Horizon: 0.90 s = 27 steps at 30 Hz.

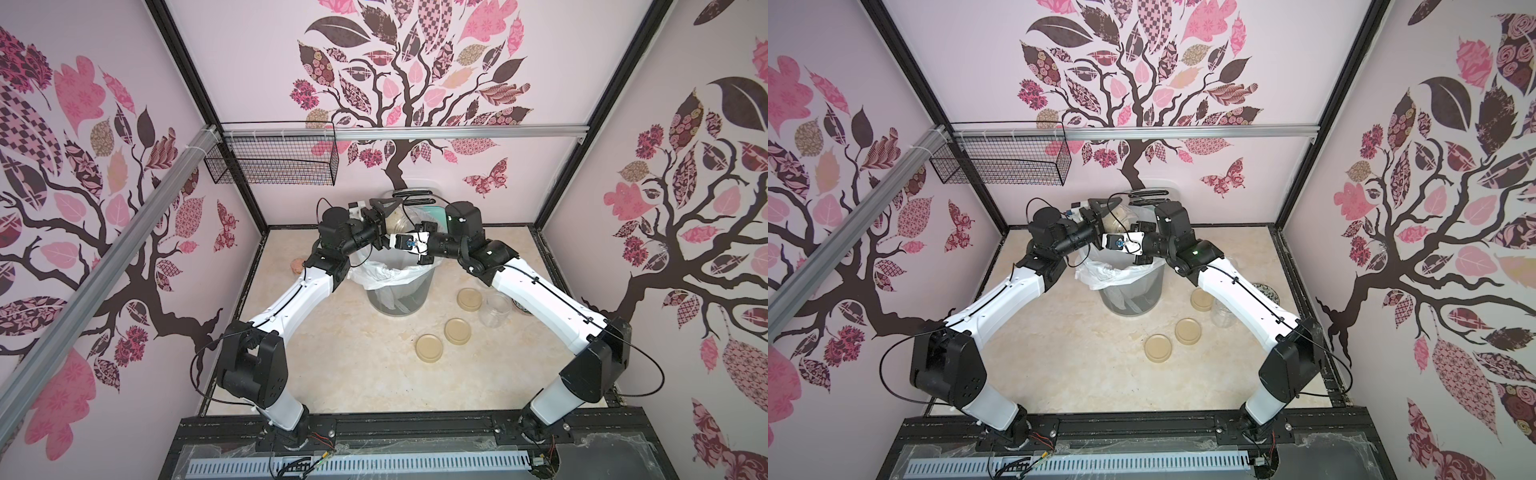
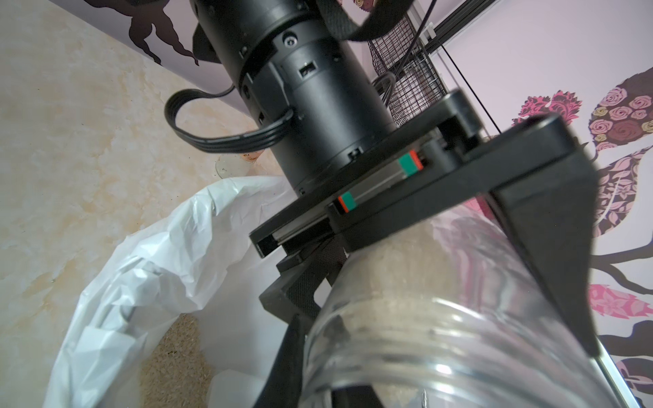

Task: Empty moldy rice from jars
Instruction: Pour the moldy rice from the jar into the trash bin.

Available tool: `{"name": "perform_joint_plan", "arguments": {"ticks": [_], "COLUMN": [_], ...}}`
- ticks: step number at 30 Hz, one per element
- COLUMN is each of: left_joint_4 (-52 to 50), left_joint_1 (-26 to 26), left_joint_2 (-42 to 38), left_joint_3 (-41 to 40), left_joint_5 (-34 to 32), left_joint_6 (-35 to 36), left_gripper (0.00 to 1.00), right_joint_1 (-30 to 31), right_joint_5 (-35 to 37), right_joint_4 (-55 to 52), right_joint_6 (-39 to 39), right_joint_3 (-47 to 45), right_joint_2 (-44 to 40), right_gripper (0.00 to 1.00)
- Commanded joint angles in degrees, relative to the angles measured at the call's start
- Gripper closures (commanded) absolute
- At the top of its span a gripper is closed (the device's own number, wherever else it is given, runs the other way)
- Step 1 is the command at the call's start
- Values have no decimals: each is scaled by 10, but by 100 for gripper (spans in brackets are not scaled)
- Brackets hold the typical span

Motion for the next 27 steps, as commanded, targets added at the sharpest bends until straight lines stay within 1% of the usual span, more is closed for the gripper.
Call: {"name": "perform_joint_plan", "arguments": {"ticks": [1,4,6,7,9,10,19,21,24,27], "left_joint_4": [14,8,7,7,8,8,10,-7,-53,-91], "left_joint_1": [9,13,17,20,26,28,43,44,44,44], "left_joint_2": [-7,-13,-13,-13,-14,-13,-3,-1,-1,-10], "left_joint_3": [-5,-4,-2,-2,1,1,21,35,62,73], "left_joint_5": [-17,-25,-25,-25,-25,-25,-25,-19,-13,-24], "left_joint_6": [19,30,32,32,31,31,33,50,100,147], "left_gripper": [26,29,30,30,30,31,32,33,33,33], "right_joint_1": [1,2,1,2,2,2,1,1,1,2], "right_joint_5": [-17,-17,-12,-11,-11,-10,7,15,42,100], "right_joint_4": [35,53,87,105,110,104,103,115,150,195], "right_joint_6": [-4,0,11,19,24,24,29,37,65,118], "right_joint_3": [13,-2,-26,-40,-50,-51,-88,-105,-143,-183], "right_joint_2": [-32,-38,-48,-55,-62,-64,-112,-129,-167,-206], "right_gripper": [100,100,67,48,7,1,1,1,1,1]}}
